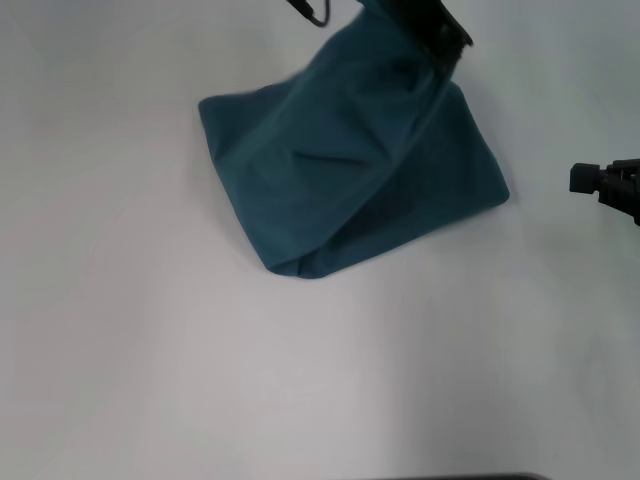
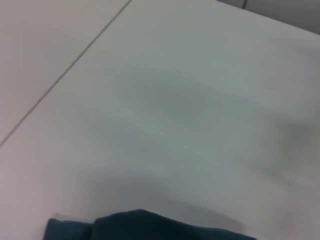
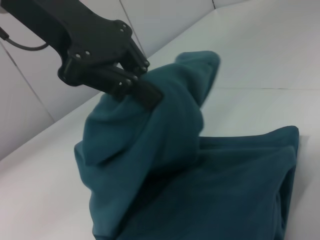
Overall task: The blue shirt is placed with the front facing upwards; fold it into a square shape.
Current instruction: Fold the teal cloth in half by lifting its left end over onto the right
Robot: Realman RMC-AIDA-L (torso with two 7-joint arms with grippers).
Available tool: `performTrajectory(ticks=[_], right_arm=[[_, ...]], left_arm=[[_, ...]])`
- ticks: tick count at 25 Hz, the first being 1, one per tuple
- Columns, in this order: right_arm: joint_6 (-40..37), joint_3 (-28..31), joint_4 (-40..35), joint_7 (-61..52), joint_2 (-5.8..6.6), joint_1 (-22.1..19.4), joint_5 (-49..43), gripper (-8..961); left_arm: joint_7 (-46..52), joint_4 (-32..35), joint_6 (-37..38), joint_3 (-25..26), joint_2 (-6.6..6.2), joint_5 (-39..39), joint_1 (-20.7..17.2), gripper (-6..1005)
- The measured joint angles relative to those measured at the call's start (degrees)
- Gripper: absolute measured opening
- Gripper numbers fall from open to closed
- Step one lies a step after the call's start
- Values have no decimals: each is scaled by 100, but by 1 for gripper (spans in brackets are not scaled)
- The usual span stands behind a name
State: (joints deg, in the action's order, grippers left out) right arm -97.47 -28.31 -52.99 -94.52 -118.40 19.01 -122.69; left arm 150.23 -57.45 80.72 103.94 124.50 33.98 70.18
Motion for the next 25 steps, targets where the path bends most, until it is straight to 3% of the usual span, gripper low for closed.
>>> performTrajectory(ticks=[4, 7, 14, 18, 21, 25], right_arm=[[0, -16, 6, -1, -7, -6, 0, 11], [0, -28, 8, -6, -8, -5, 0, 11], [-9, -2, 8, -7, -13, -3, 0, 11], [-3, 1, 8, -7, -16, 13, 0, 11], [2, -7, 8, -6, -18, 40, 0, 11], [14, -26, 8, -6, -24, 53, 0, 11]], left_arm=[[214, 233, -505, -560, 1, -68, 30, 42], [586, 293, -618, -545, -20, -298, 66, 42], [1129, 304, -70, 1038, -80, -473, 2, 42], [1302, 266, 32, 1242, -88, -472, -110, 42], [1327, 290, -15, 1060, -36, -450, -79, 42], [1346, 306, -328, 215, 0, -417, -35, 42]])
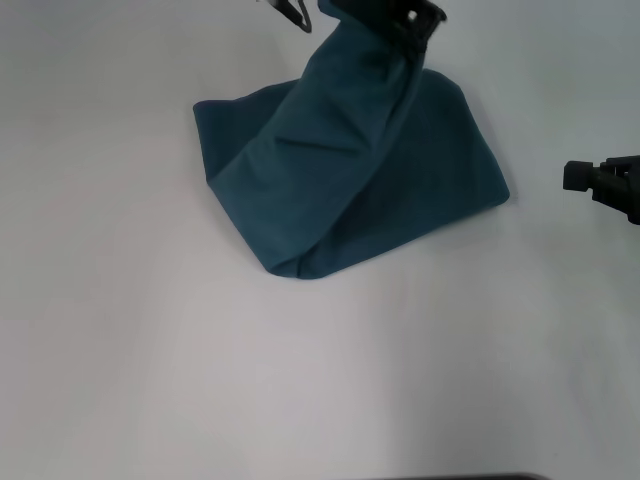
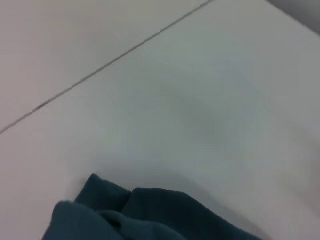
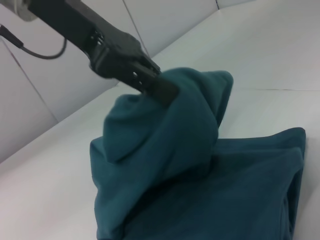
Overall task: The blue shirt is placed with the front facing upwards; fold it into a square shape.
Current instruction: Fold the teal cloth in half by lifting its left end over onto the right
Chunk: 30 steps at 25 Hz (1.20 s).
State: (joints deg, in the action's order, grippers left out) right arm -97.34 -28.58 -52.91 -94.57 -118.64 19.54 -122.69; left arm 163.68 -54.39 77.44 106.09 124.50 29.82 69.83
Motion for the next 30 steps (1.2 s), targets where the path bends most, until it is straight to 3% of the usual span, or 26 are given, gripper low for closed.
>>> performTrajectory(ticks=[3, 7, 9, 14, 18, 22, 25, 30], right_arm=[[1, 10, 0, -1, -1, 0, 0, 11], [2, 28, 0, -15, -1, -8, 0, 11], [7, 27, 0, -31, -1, -16, 0, 11], [26, 29, 0, -55, 12, -34, 0, 12], [57, 22, 0, -59, 9, -15, 0, 12], [66, -8, 0, -61, -4, -1, 0, 12], [70, -14, 18, -61, -9, -6, 0, 12], [92, 19, 129, -59, 21, -10, 1, 12]], left_arm=[[6, -84, -1, -86, -11, 2, -49, 43], [27, -210, 334, 864, -109, -52, -228, 43], [50, -290, 497, 1309, -222, -53, -406, 43], [212, -462, 652, 1727, -380, -36, -711, 43], [192, -644, 690, 1602, -256, 17, -721, 43], [207, -564, 631, 1248, -90, -63, -476, 42], [230, -511, 574, 1073, -70, -174, -411, 42], [-85, -1337, 1098, 1832, -139, -76, -1029, 42]])
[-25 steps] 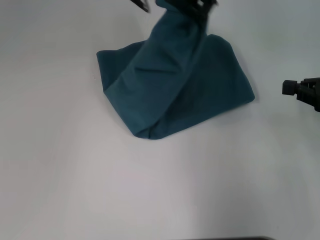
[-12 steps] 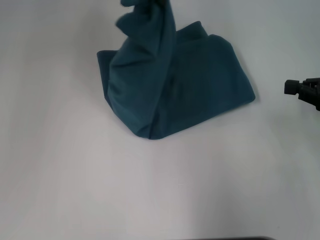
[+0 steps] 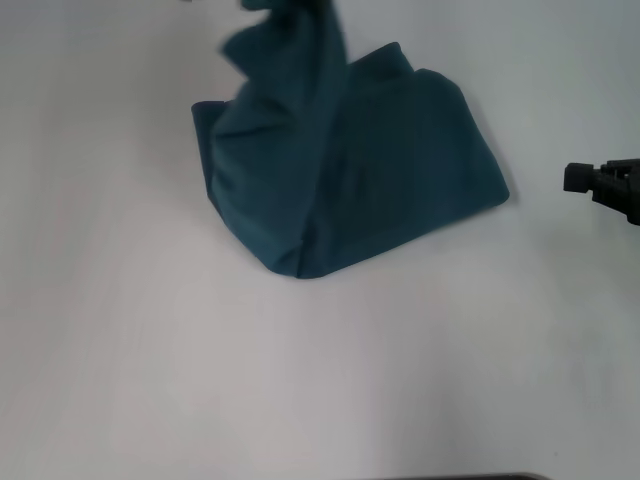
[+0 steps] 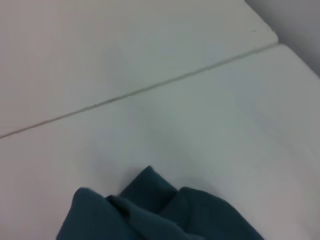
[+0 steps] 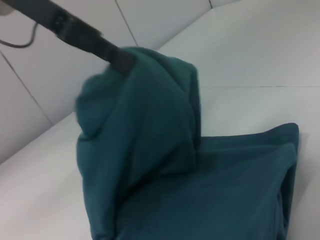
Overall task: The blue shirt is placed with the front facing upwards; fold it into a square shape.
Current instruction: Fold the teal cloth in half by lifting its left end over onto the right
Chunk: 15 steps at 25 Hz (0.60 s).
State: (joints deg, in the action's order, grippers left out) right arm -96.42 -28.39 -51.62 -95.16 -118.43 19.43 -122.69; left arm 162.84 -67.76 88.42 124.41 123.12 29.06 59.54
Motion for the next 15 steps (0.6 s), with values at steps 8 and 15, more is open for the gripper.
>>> performTrajectory(ticks=[8, 15], right_arm=[[58, 1, 21, -41, -1, 16, 0, 12], [86, -34, 21, -211, 2, 81, -1, 12]], left_arm=[[-264, -772, 1183, 812, -650, 1048, -1292, 43], [-517, -725, 1932, 1609, -935, 1354, -2068, 44]])
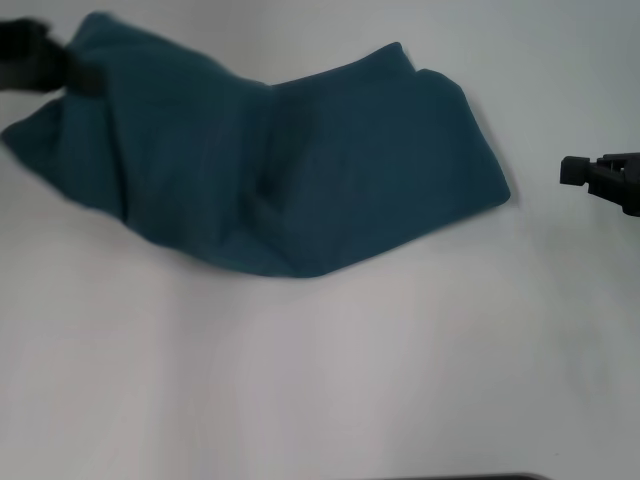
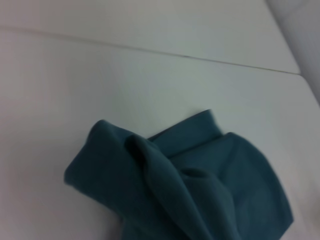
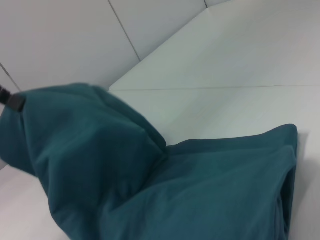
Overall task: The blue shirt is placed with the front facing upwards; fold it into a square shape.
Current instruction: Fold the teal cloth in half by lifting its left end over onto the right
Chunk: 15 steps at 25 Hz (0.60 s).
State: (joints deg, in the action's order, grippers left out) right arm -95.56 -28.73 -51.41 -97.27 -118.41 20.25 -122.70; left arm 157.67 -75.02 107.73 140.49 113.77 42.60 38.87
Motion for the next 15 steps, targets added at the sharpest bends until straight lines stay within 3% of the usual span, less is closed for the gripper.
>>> performTrajectory(ticks=[4, 7, 15], right_arm=[[20, -5, 0, -25, 18, 33, 0, 12], [31, -5, -1, -27, 22, 61, 0, 12], [46, -5, -1, -36, 25, 120, 0, 12]], left_arm=[[6, 42, 133, 271, -141, -1, -420, 45], [19, 73, 181, 626, -173, -67, -641, 47], [35, 602, 263, 936, -223, -630, -786, 50]])
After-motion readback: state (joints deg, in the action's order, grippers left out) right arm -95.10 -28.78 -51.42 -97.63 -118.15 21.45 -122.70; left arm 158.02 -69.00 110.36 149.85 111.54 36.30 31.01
